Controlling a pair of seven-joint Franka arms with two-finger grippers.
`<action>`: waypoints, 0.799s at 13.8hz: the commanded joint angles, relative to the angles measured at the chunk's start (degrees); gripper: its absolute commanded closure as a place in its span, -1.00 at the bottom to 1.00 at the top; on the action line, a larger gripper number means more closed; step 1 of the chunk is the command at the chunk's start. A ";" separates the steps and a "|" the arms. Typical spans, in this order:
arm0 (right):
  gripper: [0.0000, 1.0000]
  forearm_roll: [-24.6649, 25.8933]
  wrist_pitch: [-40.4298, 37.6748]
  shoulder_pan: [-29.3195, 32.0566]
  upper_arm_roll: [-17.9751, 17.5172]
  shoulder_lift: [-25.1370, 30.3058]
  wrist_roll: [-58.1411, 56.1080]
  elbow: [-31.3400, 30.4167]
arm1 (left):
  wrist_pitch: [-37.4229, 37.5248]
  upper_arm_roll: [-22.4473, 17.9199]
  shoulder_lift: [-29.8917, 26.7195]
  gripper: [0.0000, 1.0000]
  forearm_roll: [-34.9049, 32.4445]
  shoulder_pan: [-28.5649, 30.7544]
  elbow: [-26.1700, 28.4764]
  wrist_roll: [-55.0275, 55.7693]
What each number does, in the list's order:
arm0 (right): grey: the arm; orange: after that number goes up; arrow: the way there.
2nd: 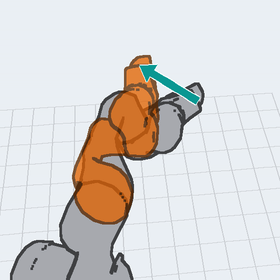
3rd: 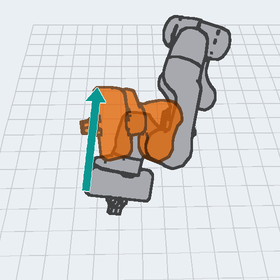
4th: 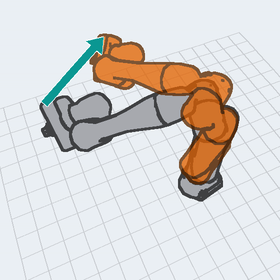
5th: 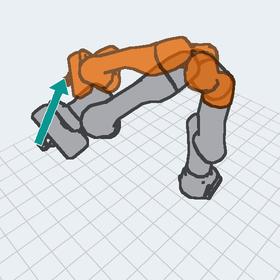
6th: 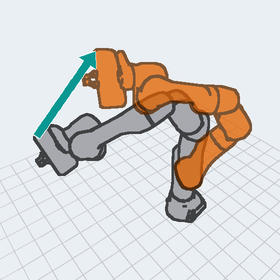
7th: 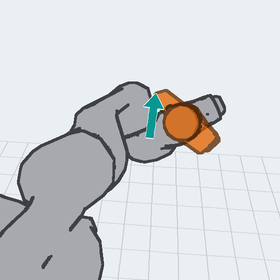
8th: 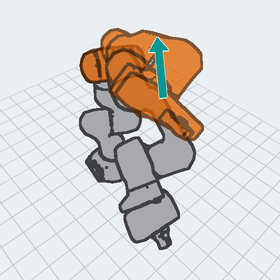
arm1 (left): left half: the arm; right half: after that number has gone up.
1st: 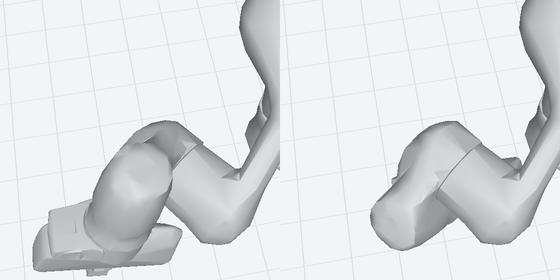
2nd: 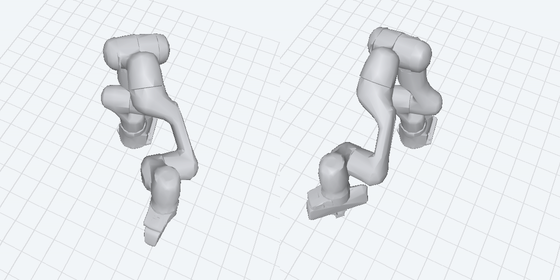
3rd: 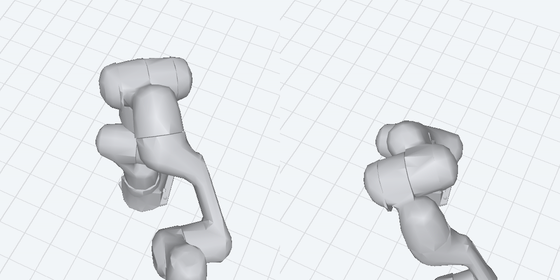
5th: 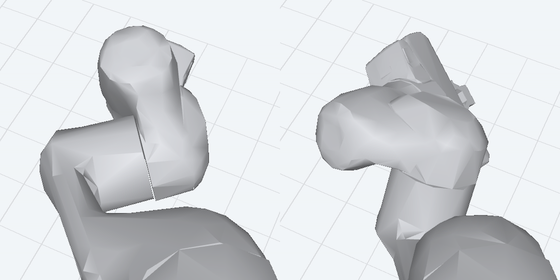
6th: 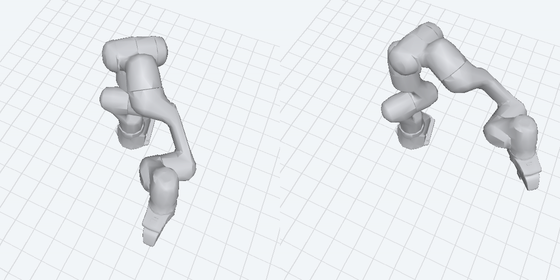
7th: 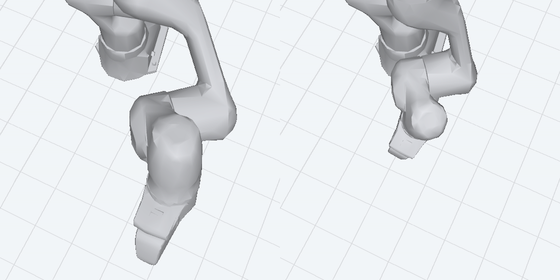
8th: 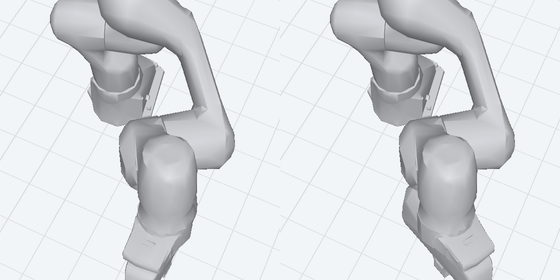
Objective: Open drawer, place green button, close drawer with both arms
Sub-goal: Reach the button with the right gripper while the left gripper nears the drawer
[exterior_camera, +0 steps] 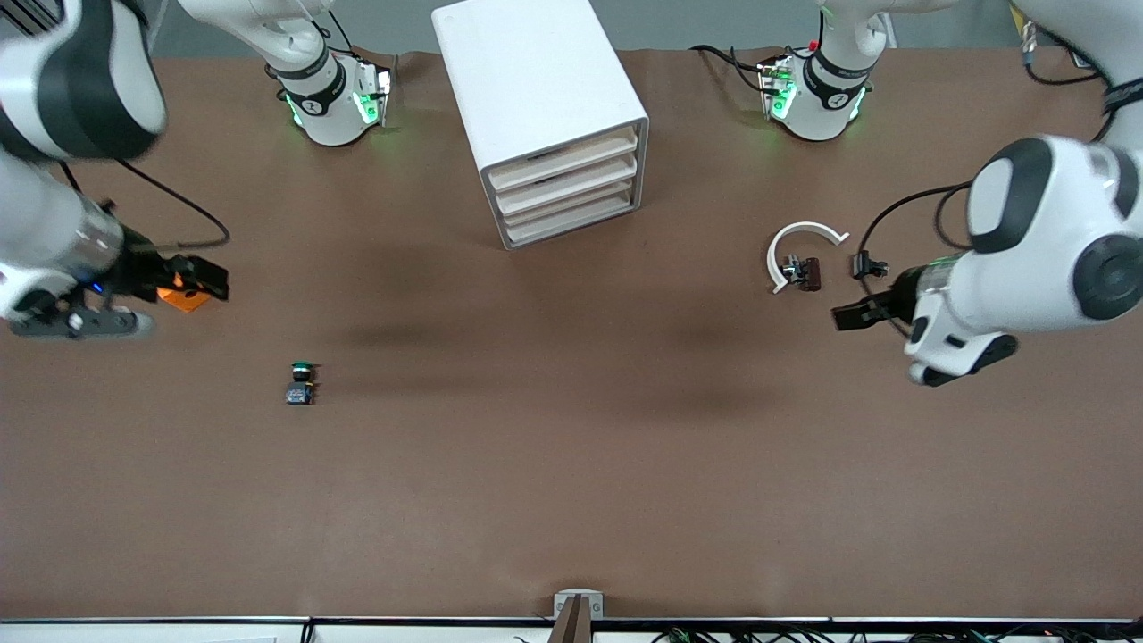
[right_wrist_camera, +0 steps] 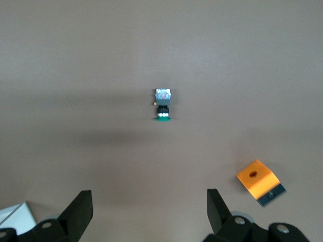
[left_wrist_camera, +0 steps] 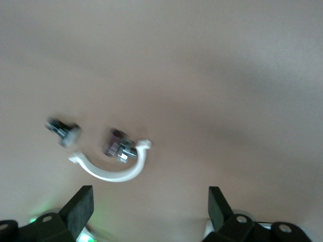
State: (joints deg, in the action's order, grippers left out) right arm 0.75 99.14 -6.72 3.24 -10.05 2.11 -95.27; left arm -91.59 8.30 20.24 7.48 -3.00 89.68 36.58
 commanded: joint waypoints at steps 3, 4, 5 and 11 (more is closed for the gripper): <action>-1.00 0.75 11.91 -0.58 0.28 -8.57 0.61 -3.33 | -2.44 -0.04 7.61 -1.00 2.71 -8.41 -2.32 24.02; -1.00 0.75 15.78 -0.14 0.36 -10.76 0.09 -4.30 | -3.85 -0.13 8.93 -1.00 3.93 -9.38 -2.41 27.81; -1.00 0.75 17.56 0.39 0.37 -13.22 -0.18 -4.39 | -4.99 -0.13 10.34 -1.00 5.25 -10.53 -2.41 31.41; -1.00 0.83 23.73 0.39 0.37 -21.58 -0.27 -4.48 | -12.46 -0.22 19.91 -1.00 10.10 -19.22 -2.76 55.85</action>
State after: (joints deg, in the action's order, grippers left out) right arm 0.82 122.84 -6.51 4.00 -30.34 1.94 -100.26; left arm -102.42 8.61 36.99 16.57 -18.56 88.59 85.55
